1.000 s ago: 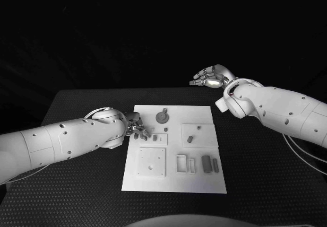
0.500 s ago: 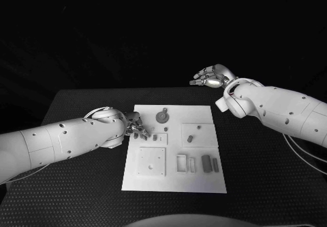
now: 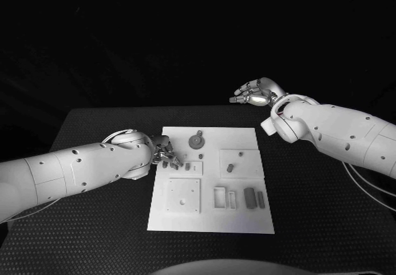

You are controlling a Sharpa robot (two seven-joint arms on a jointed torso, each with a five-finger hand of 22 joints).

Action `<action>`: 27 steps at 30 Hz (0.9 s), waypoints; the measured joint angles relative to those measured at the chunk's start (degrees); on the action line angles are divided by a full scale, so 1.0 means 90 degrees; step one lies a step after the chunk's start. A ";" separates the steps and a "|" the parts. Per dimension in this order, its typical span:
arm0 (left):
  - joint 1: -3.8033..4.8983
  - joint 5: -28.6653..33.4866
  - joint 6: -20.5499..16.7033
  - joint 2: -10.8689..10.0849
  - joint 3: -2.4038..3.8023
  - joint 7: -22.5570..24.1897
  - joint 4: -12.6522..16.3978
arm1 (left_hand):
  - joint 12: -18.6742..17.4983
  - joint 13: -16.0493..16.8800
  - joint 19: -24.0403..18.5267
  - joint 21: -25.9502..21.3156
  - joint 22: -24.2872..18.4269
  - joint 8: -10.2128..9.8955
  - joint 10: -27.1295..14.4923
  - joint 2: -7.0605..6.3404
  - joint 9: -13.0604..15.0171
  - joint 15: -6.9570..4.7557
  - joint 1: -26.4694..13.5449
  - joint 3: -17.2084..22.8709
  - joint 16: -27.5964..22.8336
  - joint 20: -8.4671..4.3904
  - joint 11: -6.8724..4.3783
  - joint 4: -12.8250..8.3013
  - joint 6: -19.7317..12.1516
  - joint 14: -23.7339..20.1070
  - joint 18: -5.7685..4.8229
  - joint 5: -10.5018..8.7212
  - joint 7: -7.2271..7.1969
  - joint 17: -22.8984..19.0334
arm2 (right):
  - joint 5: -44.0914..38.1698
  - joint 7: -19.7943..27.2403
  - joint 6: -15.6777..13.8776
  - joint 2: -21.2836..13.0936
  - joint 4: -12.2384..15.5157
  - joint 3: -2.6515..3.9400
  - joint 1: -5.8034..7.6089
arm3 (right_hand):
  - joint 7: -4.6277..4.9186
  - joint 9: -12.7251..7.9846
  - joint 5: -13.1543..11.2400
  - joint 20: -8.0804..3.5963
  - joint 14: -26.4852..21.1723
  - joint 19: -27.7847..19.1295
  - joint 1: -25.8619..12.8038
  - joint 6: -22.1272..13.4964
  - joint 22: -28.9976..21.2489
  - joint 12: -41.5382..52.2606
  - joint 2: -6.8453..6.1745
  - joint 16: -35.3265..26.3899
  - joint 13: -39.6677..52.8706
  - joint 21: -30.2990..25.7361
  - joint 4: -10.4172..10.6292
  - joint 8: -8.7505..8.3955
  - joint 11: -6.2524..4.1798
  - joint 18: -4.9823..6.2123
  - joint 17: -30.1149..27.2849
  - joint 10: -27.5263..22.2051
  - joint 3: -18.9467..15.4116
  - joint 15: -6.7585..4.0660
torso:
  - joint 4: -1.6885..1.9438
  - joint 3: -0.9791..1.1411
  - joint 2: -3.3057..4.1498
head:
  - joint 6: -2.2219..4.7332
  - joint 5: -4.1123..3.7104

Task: Assemble the parts on the task board

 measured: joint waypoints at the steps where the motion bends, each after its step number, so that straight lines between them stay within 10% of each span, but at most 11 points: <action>1: 0.0000 0.0000 0.0001 0.0000 0.0000 0.0000 0.0000 | 0.0000 0.0000 0.0000 0.0000 0.0000 0.0000 0.0000 -0.0019 0.0000 0.0000 -0.0019 -0.0017 0.0000 0.0000 0.0000 0.0017 0.0000 0.0000 0.0000 0.0000 0.0000 0.0000 | 0.0000 0.0000 0.0000 0.0000 0.0000 0.0000 0.0000 | 0.0000 0.0000 0.0000 0.0000 0.0000 0.0000 0.0000 0.0000 0.0000 0.0000 0.0000 0.0000 0.0000 0.0000 0.0000 0.0000 0.0000 -0.0001 0.0000 0.0000 0.0000 0.0000 | -0.0001 0.0000 0.0000 | 0.0000 0.0000; 20: 0.0000 0.0002 0.0005 -0.0004 0.0000 0.0002 -0.0004 | 0.0000 -0.0006 0.0000 0.0000 0.0009 -0.0001 0.0000 0.0066 0.0008 -0.0019 0.0066 0.0022 0.0000 0.0000 0.0000 0.0057 -0.0007 -0.0022 -0.0009 0.0008 -0.0007 0.0001 | 0.0001 -0.0001 0.0000 0.0003 0.0001 0.0000 0.0000 | 0.0000 0.0001 0.0025 0.0000 0.0000 0.0000 0.0000 0.0000 0.0006 0.0000 0.0000 0.0000 0.0001 -0.0023 0.0000 0.0023 0.0000 0.0000 -0.0006 0.0000 0.0000 0.0000 | -0.0001 0.0004 0.0000 | 0.0015 0.0000; 27: 0.0000 0.0024 0.0011 -0.0006 0.0000 0.0000 -0.0005 | 0.0030 -0.0026 0.0000 0.0000 0.0043 0.0032 0.0000 0.0292 0.0008 -0.0018 0.0065 -0.0070 0.0025 0.0000 0.0000 -0.0035 -0.0008 -0.0022 -0.0015 0.0877 -0.0008 -0.0010 | 0.0001 -0.0001 0.0000 0.0005 -0.0002 0.0000 -0.0001 | 0.0000 0.0001 0.0025 0.0000 0.0000 0.0000 0.0000 0.0000 0.0011 0.0000 0.0000 0.0000 0.0001 -0.0023 0.0000 0.0023 0.0000 0.0000 -0.0006 0.0000 0.0000 0.0000 | -0.0001 0.0001 0.0001 | 0.0013 -0.0001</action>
